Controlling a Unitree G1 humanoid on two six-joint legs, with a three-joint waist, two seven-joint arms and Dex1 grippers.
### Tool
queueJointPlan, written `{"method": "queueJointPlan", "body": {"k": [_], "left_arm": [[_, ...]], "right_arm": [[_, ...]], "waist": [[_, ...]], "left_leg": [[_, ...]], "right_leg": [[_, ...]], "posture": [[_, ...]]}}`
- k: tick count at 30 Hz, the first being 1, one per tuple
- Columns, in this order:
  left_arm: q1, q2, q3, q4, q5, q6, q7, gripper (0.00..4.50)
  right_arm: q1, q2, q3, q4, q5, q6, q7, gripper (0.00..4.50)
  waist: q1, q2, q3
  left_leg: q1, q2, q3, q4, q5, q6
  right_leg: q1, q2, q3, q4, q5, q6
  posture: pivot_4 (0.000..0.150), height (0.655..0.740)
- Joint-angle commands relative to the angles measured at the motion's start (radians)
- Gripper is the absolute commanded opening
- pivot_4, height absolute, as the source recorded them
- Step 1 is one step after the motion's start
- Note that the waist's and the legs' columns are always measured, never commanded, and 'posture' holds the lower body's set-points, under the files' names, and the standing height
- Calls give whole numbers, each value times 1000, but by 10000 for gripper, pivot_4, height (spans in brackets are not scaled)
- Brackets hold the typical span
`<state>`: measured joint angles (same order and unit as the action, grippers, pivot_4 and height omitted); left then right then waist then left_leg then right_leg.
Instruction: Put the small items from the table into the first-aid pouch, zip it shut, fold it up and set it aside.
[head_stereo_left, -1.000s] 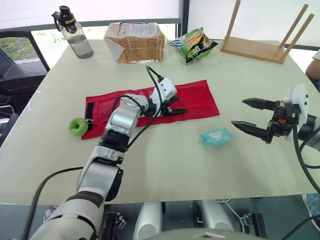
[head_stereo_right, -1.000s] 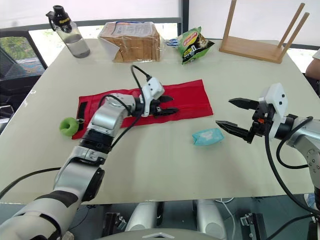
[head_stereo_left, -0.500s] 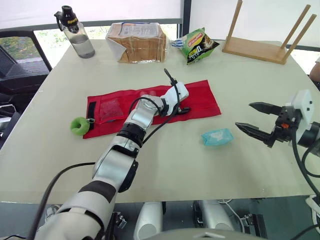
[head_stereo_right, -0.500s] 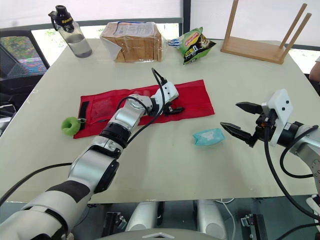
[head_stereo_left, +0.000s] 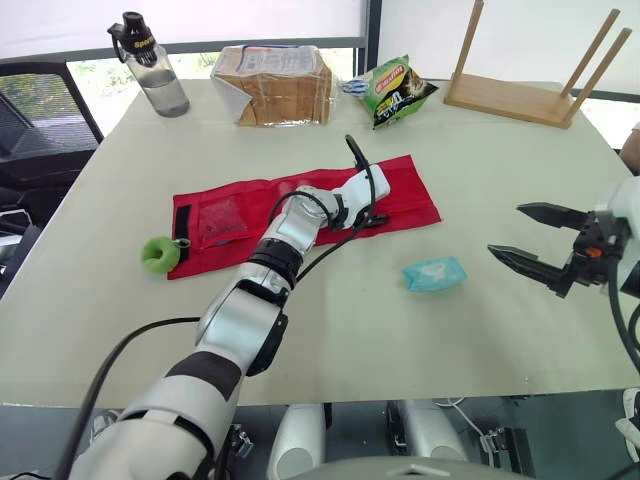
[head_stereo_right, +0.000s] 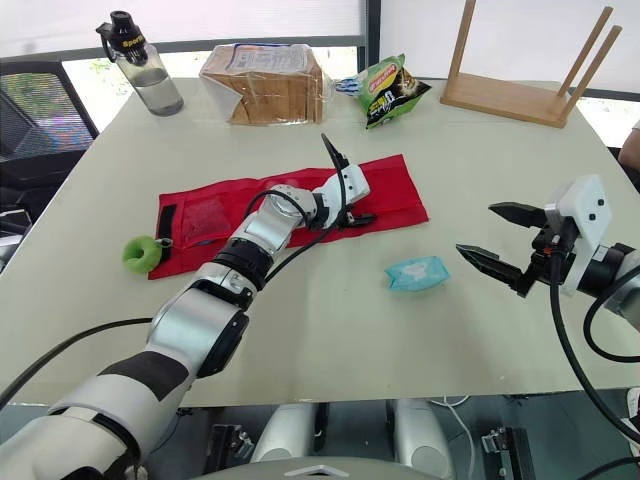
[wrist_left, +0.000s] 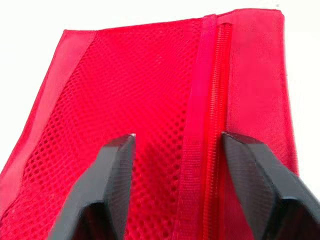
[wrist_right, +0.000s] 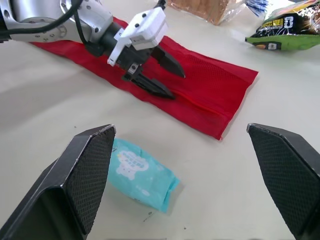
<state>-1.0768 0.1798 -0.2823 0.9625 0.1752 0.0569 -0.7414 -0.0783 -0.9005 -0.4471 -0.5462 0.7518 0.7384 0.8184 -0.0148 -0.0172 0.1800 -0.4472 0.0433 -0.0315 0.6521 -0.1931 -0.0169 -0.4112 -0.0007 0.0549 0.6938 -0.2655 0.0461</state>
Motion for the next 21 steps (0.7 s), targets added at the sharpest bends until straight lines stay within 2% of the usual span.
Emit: {"method": "queueJointPlan", "body": {"k": [1, 4, 5, 6, 13, 18, 21], "left_arm": [[-30, -16, 55, 11, -57, 37, -41, 16257], [-47, -7, 124, 46, -120, 108, -72, 8451], [-53, -2, 139, 58, -131, 121, -74, 2736], [-57, 0, 154, 65, -144, 135, -81, 559], [-51, 6, 205, 11, -211, 242, -172, 559], [73, 72, 150, -287, -249, 407, -345, 559], [168, 130, 120, -511, -286, 537, -395, 559]], "right_arm": [[-7, -23, -33, -33, 24, -4, 10, 45000], [-10, -31, -25, -37, 35, -3, 19, 45000], [-10, -32, -23, -37, 37, -5, 19, 45000], [-10, -33, -19, -36, 37, -7, 18, 45000], [-26, -24, 14, -31, 32, -21, 13, 45000], [-25, -37, 42, -50, 23, -26, 29, 45000], [-10, -53, 69, -69, -6, -36, 44, 45000]], "waist": [[0, 0, 0], [-1, 0, 0], [-2, 0, 0], [-3, 0, 0], [-2, 0, 0], [-7, 0, 0], [-11, 0, 0]], "left_leg": [[0, 0, 0, 0, 0, 0], [0, 0, 0, 0, 0, 0], [0, 0, 0, 0, 0, 0], [0, 0, 0, 0, 0, 0], [0, 0, 0, 0, 0, 0], [0, 0, 0, -1, 0, 0], [0, 0, 0, -1, 0, 0]], "right_leg": [[0, 0, 0, 0, 0, 0], [0, 0, 0, 0, 0, 0], [0, 0, 0, 0, 0, 1], [0, 0, 0, 0, -1, 1], [0, 0, 0, 0, -1, 1], [0, 0, 0, 0, 1, -1], [0, 0, 0, 1, 1, -1]], "posture": [[1500, 7400], [1500, 7400], [1500, 7400], [1500, 7400], [1500, 7400], [1500, 7400], [1500, 7400]]}}
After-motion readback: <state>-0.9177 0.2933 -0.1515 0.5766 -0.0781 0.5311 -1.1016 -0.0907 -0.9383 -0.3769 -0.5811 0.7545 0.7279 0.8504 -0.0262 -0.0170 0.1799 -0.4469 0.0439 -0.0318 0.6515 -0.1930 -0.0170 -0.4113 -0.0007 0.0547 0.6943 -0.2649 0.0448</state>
